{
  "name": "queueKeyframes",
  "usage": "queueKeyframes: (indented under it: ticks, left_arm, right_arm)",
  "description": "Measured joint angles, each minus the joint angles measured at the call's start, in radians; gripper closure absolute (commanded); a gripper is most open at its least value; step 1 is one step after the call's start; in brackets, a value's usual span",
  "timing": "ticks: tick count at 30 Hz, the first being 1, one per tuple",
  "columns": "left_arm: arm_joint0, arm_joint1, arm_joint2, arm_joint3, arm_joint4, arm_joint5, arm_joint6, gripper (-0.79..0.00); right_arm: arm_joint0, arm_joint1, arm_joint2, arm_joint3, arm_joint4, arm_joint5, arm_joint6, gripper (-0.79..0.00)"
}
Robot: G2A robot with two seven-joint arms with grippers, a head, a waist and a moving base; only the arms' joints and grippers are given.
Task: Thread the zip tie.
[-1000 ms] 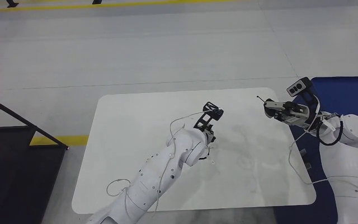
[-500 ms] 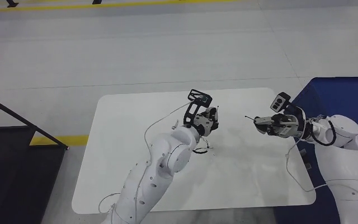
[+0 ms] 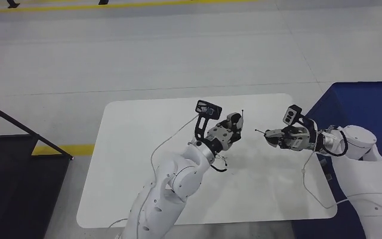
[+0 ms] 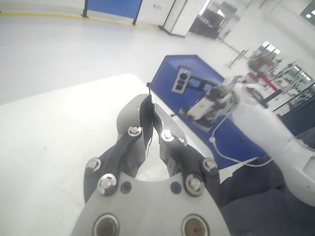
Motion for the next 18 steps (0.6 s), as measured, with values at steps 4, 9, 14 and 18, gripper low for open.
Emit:
queueKeyframes:
  ticks: [4,9,14,18]
  left_arm:
    - [0.015,-0.004,0.028,0.024,0.018,-0.033,0.141,0.000]
    - [0.015,-0.005,0.037,0.034,0.026,-0.042,0.159,0.000]
    - [0.015,-0.005,0.037,0.034,0.025,-0.041,0.159,0.000]
    - [0.015,-0.005,0.037,0.034,0.025,-0.041,0.159,0.000]
  right_arm:
    - [-0.024,0.003,-0.023,-0.010,-0.034,0.004,0.003,0.000]
    - [-0.031,0.003,-0.026,-0.014,-0.032,-0.002,0.004,0.000]
    - [-0.031,0.003,-0.026,-0.014,-0.032,-0.002,0.004,0.000]
    - [-0.031,0.003,-0.026,-0.014,-0.032,-0.002,0.004,0.000]
